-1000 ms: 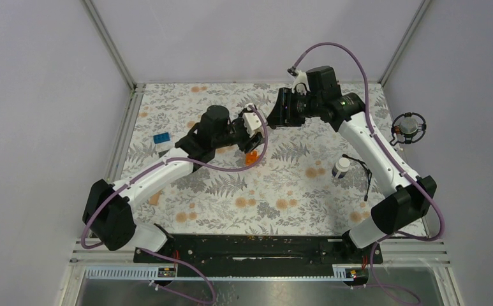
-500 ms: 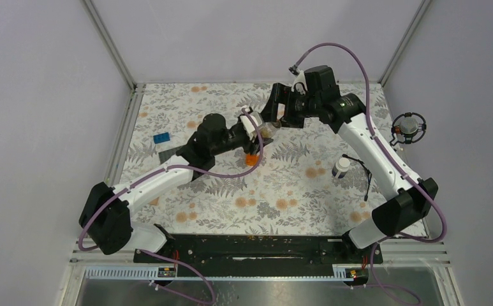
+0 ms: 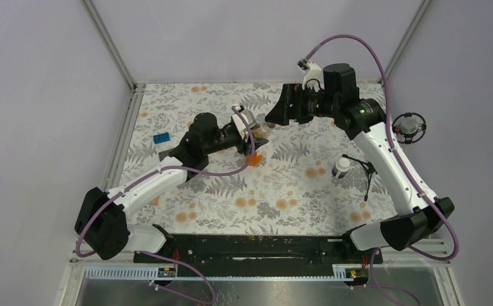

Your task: Sort the pills into containers

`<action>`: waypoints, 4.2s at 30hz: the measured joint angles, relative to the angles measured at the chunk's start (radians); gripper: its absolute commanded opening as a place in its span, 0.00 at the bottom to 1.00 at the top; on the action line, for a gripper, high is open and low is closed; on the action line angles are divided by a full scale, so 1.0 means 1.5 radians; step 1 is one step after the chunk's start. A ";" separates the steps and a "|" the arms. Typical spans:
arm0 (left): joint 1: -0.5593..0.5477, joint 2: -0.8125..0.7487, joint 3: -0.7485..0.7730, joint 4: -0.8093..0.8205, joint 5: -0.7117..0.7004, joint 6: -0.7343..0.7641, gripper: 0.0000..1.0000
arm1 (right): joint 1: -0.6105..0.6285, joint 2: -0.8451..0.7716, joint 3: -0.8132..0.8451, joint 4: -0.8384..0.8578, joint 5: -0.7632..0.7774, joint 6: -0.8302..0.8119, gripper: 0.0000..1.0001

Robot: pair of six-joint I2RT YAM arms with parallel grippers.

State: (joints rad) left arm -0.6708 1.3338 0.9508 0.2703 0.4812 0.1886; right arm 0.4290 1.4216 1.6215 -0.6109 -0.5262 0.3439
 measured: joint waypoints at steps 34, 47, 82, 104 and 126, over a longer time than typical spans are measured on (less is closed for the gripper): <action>0.014 -0.010 0.000 -0.025 0.062 -0.014 0.00 | 0.010 0.057 -0.026 0.035 -0.073 -0.019 0.69; 0.022 -0.002 0.003 -0.035 0.067 -0.020 0.00 | 0.018 0.073 -0.015 0.034 -0.004 0.001 0.59; 0.034 -0.002 0.006 0.005 0.091 -0.034 0.00 | -0.002 0.046 -0.027 0.082 -0.091 -0.040 0.69; 0.037 -0.003 0.034 -0.018 0.096 -0.032 0.00 | -0.006 0.099 0.045 -0.030 0.186 -0.016 0.92; 0.038 -0.003 0.034 -0.022 0.110 -0.034 0.00 | 0.016 0.028 -0.044 0.120 -0.010 -0.043 0.70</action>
State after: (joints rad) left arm -0.6140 1.3293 1.0016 0.2371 0.6456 0.1375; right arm 0.4530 1.4643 1.5555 -0.4316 -0.5407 0.2790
